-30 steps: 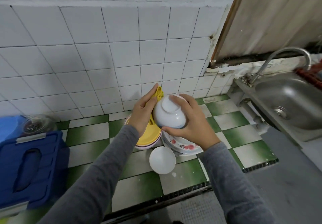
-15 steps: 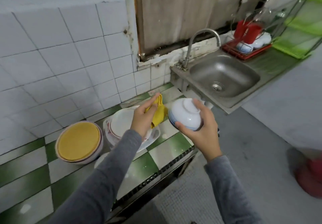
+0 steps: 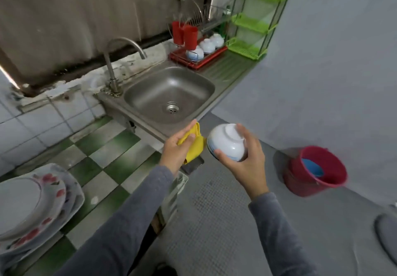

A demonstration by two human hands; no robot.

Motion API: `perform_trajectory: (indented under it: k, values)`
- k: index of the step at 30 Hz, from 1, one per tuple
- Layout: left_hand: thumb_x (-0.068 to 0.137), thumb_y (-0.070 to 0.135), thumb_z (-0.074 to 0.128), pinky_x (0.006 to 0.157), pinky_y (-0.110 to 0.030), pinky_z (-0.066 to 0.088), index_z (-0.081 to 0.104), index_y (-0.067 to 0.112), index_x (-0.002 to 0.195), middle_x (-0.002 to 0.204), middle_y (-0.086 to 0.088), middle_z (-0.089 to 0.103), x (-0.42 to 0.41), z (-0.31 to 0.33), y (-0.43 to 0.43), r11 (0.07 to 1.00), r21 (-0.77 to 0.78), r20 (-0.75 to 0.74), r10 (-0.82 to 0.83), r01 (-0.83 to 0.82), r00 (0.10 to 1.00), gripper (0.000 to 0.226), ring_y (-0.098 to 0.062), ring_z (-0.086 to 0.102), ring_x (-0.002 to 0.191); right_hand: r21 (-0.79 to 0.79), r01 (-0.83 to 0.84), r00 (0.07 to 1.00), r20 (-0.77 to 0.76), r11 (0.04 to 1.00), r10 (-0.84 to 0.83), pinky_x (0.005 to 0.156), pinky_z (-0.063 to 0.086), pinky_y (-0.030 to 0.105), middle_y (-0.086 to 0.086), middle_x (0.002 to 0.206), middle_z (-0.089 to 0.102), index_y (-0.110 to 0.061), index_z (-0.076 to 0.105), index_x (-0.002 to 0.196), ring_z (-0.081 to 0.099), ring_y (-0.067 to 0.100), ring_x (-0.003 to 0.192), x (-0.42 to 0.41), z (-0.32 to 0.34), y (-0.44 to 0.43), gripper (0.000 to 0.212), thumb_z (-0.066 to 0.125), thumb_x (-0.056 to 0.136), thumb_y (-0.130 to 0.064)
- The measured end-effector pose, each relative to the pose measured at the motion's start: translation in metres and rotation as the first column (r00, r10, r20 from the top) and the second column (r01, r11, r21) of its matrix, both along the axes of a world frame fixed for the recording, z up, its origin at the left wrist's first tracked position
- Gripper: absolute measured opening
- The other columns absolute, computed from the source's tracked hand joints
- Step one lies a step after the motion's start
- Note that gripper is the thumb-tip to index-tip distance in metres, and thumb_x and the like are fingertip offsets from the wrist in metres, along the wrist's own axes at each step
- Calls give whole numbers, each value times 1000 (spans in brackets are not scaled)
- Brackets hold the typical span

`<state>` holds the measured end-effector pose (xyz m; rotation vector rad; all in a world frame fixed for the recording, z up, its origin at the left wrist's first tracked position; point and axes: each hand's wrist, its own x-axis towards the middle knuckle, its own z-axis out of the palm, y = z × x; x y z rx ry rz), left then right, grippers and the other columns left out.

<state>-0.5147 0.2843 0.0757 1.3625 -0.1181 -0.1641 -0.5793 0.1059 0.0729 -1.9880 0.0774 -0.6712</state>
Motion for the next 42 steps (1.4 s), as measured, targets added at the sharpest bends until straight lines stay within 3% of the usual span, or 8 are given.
perform_trajectory:
  k: [8, 11, 19, 22, 27, 31, 37, 42]
  values:
    - [98, 15, 61, 115, -39, 39, 68, 46, 111, 118, 26, 66, 96, -21, -110, 997, 17, -6, -79, 79, 997, 34, -2, 57, 124, 24, 142, 990, 8, 990, -142, 105, 43, 25, -13, 131, 54, -35, 53, 134, 49, 4, 126, 69, -12, -91, 77, 81, 66, -59]
    - [93, 26, 67, 114, -39, 40, 71, 50, 108, 125, 21, 65, 146, -23, -144, 994, 4, 25, -110, 110, 994, 29, -3, 56, 125, 4, 165, 986, 18, 986, -165, 104, 41, 20, -9, 131, 56, -27, 55, 134, 49, 2, 125, 114, -12, -122, 80, 81, 65, -59]
    - [95, 23, 66, 107, -29, 44, 70, 54, 107, 132, 13, 62, 269, -7, -207, 995, -8, 54, -102, 103, 993, 33, -4, 56, 126, -36, 136, 991, 4, 990, -136, 99, 35, 8, -31, 124, 46, -29, 52, 132, 45, -7, 121, 237, 4, -186, 77, 89, 66, -45]
    - [95, 21, 65, 109, -33, 44, 71, 53, 107, 133, 13, 62, 305, -8, -227, 996, 2, 41, -94, 94, 995, 35, -4, 56, 126, -37, 131, 991, -4, 991, -131, 100, 34, 7, -31, 123, 45, -20, 54, 134, 48, 4, 121, 272, 2, -206, 79, 91, 67, -40]
    - [84, 39, 70, 110, -38, 43, 69, 56, 110, 136, 13, 60, 349, -13, -254, 997, 62, 23, -57, 55, 998, 31, -5, 54, 128, -33, 107, 994, -11, 994, -107, 99, 31, 3, -13, 125, 51, -18, 53, 136, 48, 7, 120, 326, -8, -239, 82, 89, 67, -43]
    - [98, 17, 61, 111, -39, 43, 67, 50, 113, 135, 14, 60, 383, -22, -276, 999, 54, -8, -3, 4, 1000, 37, -4, 55, 127, -32, 37, 999, -21, 999, -38, 99, 29, 2, -19, 123, 48, -16, 54, 135, 45, -5, 117, 374, -19, -268, 82, 89, 66, -44]
    - [97, 20, 64, 107, -38, 47, 69, 44, 116, 134, 12, 62, 436, -28, -307, 977, 40, -93, 212, -209, 973, 31, -8, 58, 123, -47, -162, 984, -78, 986, 158, 99, 29, 1, -3, 128, 52, -16, 54, 136, 45, 3, 117, 462, -28, -311, 82, 90, 67, -43]
    - [97, 22, 63, 109, -44, 45, 71, 49, 111, 131, 19, 62, 465, -34, -328, 899, 30, -123, 437, -437, 891, 31, -10, 57, 125, -55, -339, 937, -109, 939, 331, 96, 26, -2, -8, 126, 50, -20, 53, 137, 44, 0, 115, 531, -25, -329, 88, 86, 65, -58]
